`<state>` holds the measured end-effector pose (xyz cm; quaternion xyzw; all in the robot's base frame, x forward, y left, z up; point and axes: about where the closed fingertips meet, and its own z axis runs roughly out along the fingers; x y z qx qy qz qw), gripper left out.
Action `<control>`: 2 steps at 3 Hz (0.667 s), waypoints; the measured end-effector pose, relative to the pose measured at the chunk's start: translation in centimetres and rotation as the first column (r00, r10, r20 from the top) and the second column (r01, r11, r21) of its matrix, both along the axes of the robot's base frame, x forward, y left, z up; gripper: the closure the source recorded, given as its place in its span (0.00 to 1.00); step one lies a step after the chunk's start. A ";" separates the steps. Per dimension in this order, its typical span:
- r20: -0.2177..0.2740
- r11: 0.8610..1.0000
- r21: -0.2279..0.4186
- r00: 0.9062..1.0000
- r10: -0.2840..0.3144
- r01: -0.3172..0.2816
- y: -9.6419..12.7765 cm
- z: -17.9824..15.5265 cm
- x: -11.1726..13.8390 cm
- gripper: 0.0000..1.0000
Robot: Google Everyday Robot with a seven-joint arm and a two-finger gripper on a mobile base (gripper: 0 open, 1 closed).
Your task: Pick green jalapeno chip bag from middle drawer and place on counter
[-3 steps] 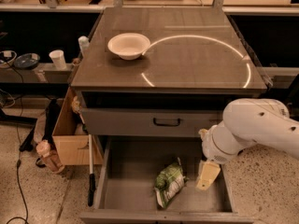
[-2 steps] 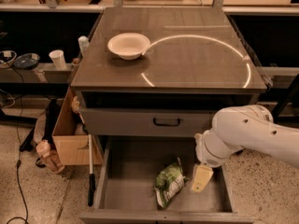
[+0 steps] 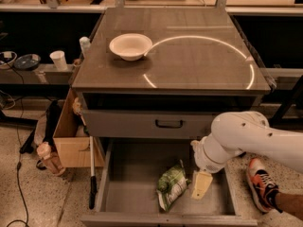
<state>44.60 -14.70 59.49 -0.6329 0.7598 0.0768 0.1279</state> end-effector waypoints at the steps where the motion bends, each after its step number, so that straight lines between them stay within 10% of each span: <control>1: -0.022 0.998 0.025 0.998 0.053 -0.052 1.4 -2.1 -0.3 0.00; 2: -0.020 0.994 0.017 0.994 0.111 -0.110 4.0 -5.3 0.0 0.00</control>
Offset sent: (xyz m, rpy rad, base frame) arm -0.0020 0.0445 -0.0613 0.0332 0.0187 0.1435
